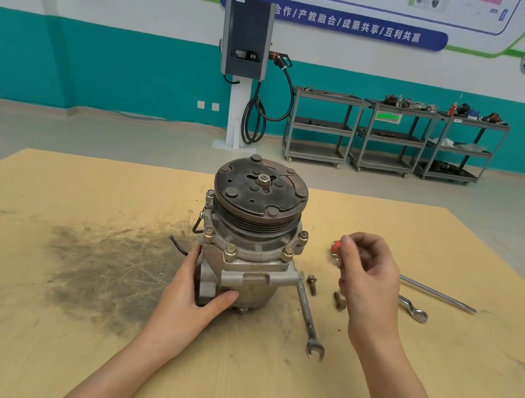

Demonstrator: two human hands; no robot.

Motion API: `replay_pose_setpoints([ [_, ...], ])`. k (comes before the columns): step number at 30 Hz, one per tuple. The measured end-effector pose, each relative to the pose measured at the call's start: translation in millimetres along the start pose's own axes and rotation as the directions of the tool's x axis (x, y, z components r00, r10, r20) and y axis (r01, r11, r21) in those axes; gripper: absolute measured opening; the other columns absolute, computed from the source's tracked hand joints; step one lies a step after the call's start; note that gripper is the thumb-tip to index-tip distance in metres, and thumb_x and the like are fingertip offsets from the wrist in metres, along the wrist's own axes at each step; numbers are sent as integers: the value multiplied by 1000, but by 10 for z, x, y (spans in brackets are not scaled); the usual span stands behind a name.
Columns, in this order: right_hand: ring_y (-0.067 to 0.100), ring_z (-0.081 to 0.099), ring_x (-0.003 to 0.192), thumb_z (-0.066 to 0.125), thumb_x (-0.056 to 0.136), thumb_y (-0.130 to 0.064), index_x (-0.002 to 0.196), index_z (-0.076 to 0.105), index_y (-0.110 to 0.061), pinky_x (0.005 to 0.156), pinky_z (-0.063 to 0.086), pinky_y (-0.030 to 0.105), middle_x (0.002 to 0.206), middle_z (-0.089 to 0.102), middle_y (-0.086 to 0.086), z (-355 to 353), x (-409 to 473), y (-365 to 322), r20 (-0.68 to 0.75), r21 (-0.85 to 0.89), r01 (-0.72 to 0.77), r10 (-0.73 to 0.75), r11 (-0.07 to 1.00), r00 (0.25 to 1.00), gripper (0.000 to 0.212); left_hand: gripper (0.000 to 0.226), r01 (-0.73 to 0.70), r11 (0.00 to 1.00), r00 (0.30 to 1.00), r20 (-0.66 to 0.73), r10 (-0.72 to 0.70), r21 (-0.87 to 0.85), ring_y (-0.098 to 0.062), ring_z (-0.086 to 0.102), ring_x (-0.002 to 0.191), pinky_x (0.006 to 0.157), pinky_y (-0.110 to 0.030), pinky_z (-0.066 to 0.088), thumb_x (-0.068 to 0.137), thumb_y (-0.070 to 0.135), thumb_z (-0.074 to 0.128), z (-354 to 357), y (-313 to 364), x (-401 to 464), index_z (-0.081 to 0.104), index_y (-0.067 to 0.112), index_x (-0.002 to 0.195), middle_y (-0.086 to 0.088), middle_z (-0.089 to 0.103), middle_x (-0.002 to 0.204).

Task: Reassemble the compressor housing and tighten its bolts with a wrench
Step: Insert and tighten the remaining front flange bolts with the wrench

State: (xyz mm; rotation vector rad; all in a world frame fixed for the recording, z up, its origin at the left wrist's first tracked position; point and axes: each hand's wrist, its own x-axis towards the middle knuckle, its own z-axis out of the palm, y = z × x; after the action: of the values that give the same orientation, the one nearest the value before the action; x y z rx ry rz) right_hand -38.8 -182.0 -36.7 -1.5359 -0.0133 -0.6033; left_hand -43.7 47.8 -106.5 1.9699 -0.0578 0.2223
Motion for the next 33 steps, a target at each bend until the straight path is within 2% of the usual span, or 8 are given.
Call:
replay_pose_setpoints([
  [2, 15, 56, 67, 62, 93, -25, 85, 56, -26, 60, 44, 30, 76, 64, 0, -86, 62, 85, 55, -343, 8, 12, 939, 998, 10, 88, 3, 1000, 1000, 4, -3, 0, 0, 50, 128, 89, 3, 33, 84, 29, 79, 2, -11, 1, 28, 25, 155, 22, 56, 135],
  [5, 14, 56, 70, 58, 92, -42, 90, 49, -27, 55, 40, 33, 72, 56, -9, -82, 3, 218, 210, -839, 77, 190, 539, 959, 17, 90, -5, 1000, 1000, -1, 5, -1, 0, 48, 130, 104, -12, 38, 84, 30, 78, -1, 5, -9, 26, 26, 157, 25, 54, 135],
  [8, 20, 50, 76, 51, 93, -41, 95, 45, -22, 58, 37, 33, 74, 46, -8, -1, -83, 309, 249, -939, 145, 323, 312, 913, 20, 90, -16, 1000, 1000, 1, 16, 5, -5, 49, 134, 114, -33, 38, 83, 31, 78, -8, 12, -11, 27, 24, 156, 17, 55, 140],
  [15, 18, 48, 67, 57, 84, -33, 77, 47, -20, 46, 26, 26, 67, 44, -7, 145, -105, 337, 225, -966, 162, 351, 199, 909, 18, 88, -1, 1000, 1000, -5, 1, -15, -2, 51, 131, 110, -28, 39, 83, 29, 79, 3, 23, -19, 29, 26, 155, 23, 57, 135],
  [20, 15, 51, 64, 59, 81, -41, 67, 46, -23, 48, 31, 27, 68, 51, -7, 110, -13, 363, 175, -963, 71, 406, 258, 897, 26, 93, 2, 1000, 1000, -4, -2, -7, -4, 49, 133, 113, -31, 38, 82, 34, 79, 1, 23, -8, 25, 25, 157, 19, 55, 140],
  [23, 9, 49, 57, 58, 89, -33, 72, 54, -21, 48, 34, 24, 66, 54, -5, 21, 37, 366, 203, -842, -44, 390, 538, 898, 21, 96, 6, 1000, 1000, -7, -6, -5, -2, 46, 132, 109, -25, 35, 82, 36, 78, 4, 29, -7, 22, 25, 158, 22, 51, 138],
  [27, 7, 53, 55, 56, 96, -15, 107, 60, -15, 49, 37, 18, 76, 64, 8, -41, 61, 332, 258, -401, -202, 322, 893, 911, 11, 90, 5, 1000, 1000, -7, -5, 0, -3, 48, 132, 107, -24, 36, 82, 32, 79, -1, 15, -13, 27, 26, 155, 22, 55, 136],
  [33, 11, 46, 48, 44, 101, -5, 133, 29, -41, 46, 38, 23, 61, 52, 5, -42, 17, 234, 243, 221, -281, 227, 934, 943, 50, 88, -5, 1000, 1000, -4, 5, -1, -4, 50, 131, 108, -26, 38, 82, 32, 79, -9, 37, -22, 29, 24, 155, 18, 57, 137],
])
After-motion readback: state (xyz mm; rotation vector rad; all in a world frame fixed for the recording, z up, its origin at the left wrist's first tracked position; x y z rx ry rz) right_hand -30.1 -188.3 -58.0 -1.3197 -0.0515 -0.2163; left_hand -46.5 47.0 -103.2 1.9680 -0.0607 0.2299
